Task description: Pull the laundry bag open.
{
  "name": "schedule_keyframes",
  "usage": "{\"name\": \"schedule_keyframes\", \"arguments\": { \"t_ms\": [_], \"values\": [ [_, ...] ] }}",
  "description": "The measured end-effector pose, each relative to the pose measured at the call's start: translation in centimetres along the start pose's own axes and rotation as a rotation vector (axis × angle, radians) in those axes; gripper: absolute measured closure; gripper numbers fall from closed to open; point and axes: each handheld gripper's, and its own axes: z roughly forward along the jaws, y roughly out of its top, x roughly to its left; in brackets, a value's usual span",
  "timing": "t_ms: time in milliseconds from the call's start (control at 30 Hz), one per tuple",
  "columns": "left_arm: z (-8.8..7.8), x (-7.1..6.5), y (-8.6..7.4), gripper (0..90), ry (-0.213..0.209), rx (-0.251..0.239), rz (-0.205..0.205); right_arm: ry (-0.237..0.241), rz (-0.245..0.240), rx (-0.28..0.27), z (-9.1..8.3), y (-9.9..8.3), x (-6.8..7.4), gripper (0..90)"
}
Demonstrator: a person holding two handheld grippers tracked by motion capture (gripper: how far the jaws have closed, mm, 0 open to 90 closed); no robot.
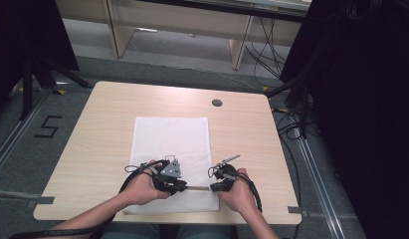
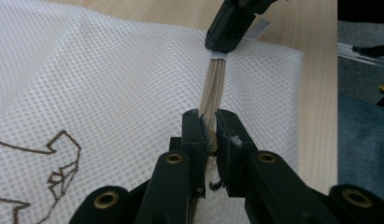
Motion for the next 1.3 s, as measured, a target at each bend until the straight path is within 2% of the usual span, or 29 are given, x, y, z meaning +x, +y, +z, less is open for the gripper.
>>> {"name": "schedule_keyframes", "arguments": {
  "t_ms": [67,133,167,233,300,333,467,500,600,700,733,767,800,833,900,967,1000,1033,1100,1133,1167,1267,1300],
  "values": [
    [0.0,0.0,0.0,81.8,-0.004,0.001,-0.005,-0.004,0.012,0.003,0.0,0.0,0.1,90.0],
    [-0.1,0.0,0.0,81.9,-0.001,0.003,0.008,-0.003,0.008,0.000,-0.1,0.0,0.0,90.0],
    [-0.1,0.0,-0.1,81.9,-0.005,-0.002,-0.004,-0.003,0.008,0.000,-0.1,0.0,0.0,90.0],
    [-0.3,0.2,-0.1,81.8,-0.003,0.002,0.025,-0.002,0.015,0.000,0.0,-0.1,0.0,90.0],
    [-0.3,0.1,-0.2,81.8,-0.003,-0.004,-0.005,-0.001,0.038,0.012,-0.1,-0.1,0.1,90.0],
    [-0.2,0.1,-0.2,81.8,-0.005,-0.005,-0.005,-0.004,0.042,0.014,-0.2,-0.1,0.1,90.0],
    [-0.3,0.1,-0.2,81.8,0.003,0.003,0.003,-0.008,0.040,0.015,-0.1,-0.1,0.2,90.0],
    [-0.3,0.1,-0.2,81.8,0.003,0.003,0.003,-0.004,0.012,0.000,-0.1,-0.1,0.1,90.0],
    [-0.5,0.2,-0.2,81.8,-0.001,0.001,0.014,0.002,0.023,0.001,-0.1,-0.1,0.0,90.0],
    [-0.6,0.1,-0.4,81.8,-0.003,0.000,-0.004,-0.011,0.042,0.013,-0.2,-0.1,0.2,90.0],
    [-0.6,0.1,-0.4,81.8,-0.003,0.000,-0.004,-0.007,0.019,0.001,-0.1,-0.1,0.0,90.0],
    [-0.7,0.2,-0.4,81.8,0.005,0.010,0.007,-0.007,0.019,0.001,-0.1,-0.1,0.0,90.0],
    [-0.7,0.1,-0.5,81.8,-0.001,-0.001,-0.012,-0.006,0.023,0.000,-0.1,-0.1,0.1,90.0],
    [-0.7,0.2,-0.5,81.8,-0.001,-0.003,0.006,-0.006,0.023,0.001,-0.1,-0.1,0.1,90.0],
    [-0.7,0.1,-0.5,81.8,0.002,0.001,-0.005,-0.007,0.022,0.000,-0.1,-0.1,0.1,90.0],
    [-0.8,0.2,-0.5,81.8,0.000,-0.001,0.013,-0.007,0.017,-0.004,-0.1,-0.1,0.1,90.0],
    [-0.8,0.1,-0.6,81.8,-0.005,-0.011,-0.019,-0.008,0.017,-0.002,-0.1,-0.2,0.1,90.0],
    [-0.9,0.1,-0.6,81.8,0.002,-0.003,-0.005,-0.006,0.019,-0.001,-0.1,-0.1,0.1,90.0],
    [-0.9,0.1,-0.6,81.8,-0.004,-0.012,-0.019,-0.005,0.031,0.007,-0.1,-0.1,0.1,90.0],
    [-1.0,0.1,-0.6,81.8,0.005,0.005,-0.003,-0.002,0.012,-0.002,0.0,-0.1,-0.1,90.0],
    [-1.0,0.1,-0.6,81.8,0.000,0.000,-0.008,-0.007,0.030,0.003,-0.1,-0.1,0.0,90.0],
    [-1.1,0.1,-0.6,81.8,-0.002,-0.004,-0.015,-0.003,0.033,0.003,-0.1,-0.2,0.0,90.0],
    [-1.2,0.2,-0.6,81.9,0.004,0.001,0.002,-0.004,0.032,0.005,-0.1,-0.2,0.0,90.0]
  ]
}}
